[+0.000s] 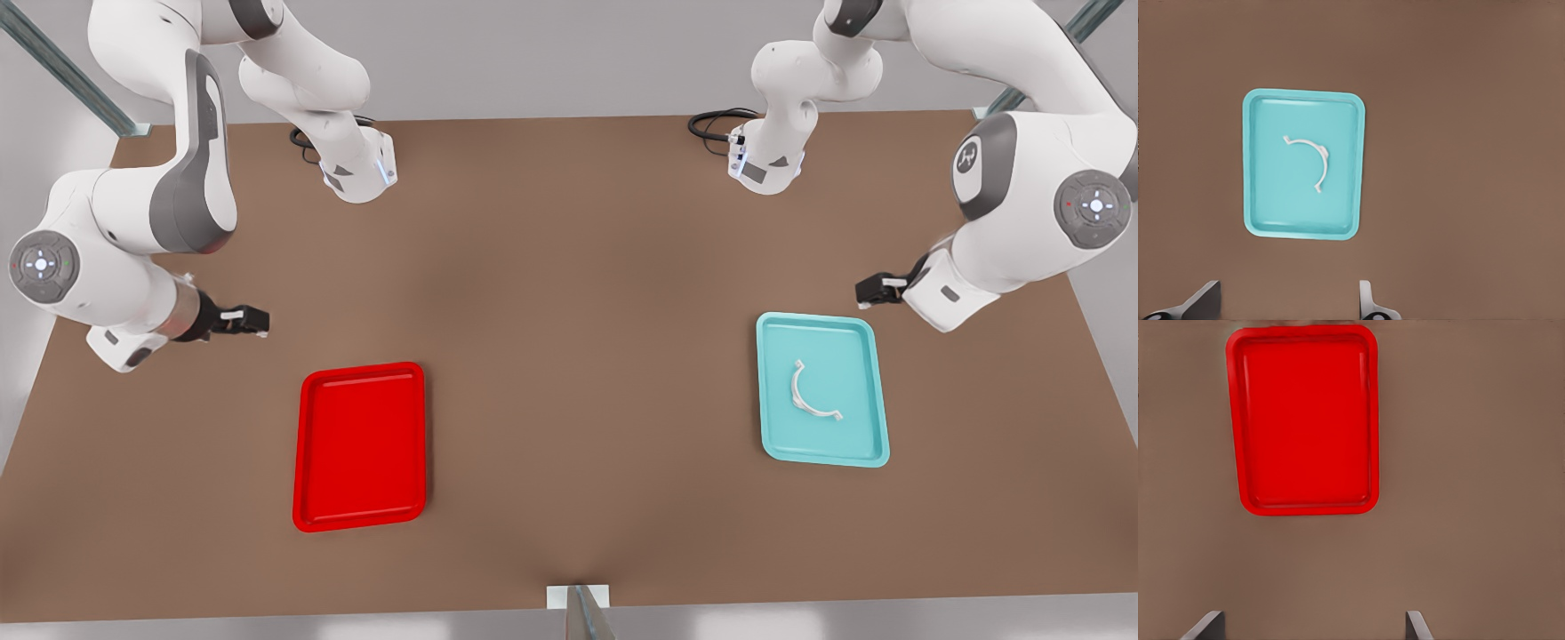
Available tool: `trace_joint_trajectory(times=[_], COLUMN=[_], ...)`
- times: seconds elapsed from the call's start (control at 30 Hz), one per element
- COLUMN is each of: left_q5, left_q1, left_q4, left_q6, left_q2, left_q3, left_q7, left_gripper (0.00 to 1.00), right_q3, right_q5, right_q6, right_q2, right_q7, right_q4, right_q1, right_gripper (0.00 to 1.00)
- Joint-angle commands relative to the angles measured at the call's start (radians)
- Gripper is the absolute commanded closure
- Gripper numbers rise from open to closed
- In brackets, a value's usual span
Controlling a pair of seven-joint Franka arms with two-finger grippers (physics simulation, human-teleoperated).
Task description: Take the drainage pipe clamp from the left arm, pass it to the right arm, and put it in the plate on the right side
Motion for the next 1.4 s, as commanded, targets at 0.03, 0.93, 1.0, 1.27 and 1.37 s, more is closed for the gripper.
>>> trace_joint_trajectory(times=[0.03, 0.93, 1.0, 1.27, 1.37], left_q5=[0.007, -0.077, -0.077, -0.077, -0.077], left_q1=[0.000, 0.054, 0.054, 0.080, 0.080], left_q4=[-0.008, -0.545, -0.569, -0.582, -0.580], left_q6=[0.074, 0.996, 1.024, 1.143, 1.174], left_q2=[0.007, 0.287, 0.307, 0.404, 0.424], left_q3=[0.000, 0.055, 0.055, 0.054, 0.052], left_q7=[0.047, -1.803, -1.801, -1.794, -1.794], left_gripper=[0.00, 0.00, 0.00, 0.07, 0.19], right_q3=[0.000, 0.000, 0.000, -0.001, -0.001], right_q5=[0.000, 0.000, 0.000, 0.000, 0.000], right_q6=[0.067, 0.067, 0.067, 0.067, 0.067], right_q2=[-0.001, -0.001, -0.001, -0.001, -0.001], right_q7=[-0.015, -0.017, -0.017, -0.032, -0.030], right_q4=[0.000, 0.000, 0.000, 0.000, 0.000], right_q1=[-0.001, -0.001, -0.001, -0.003, -0.003], right_gripper=[0.00, 0.00, 0.00, 0.00, 0.00])
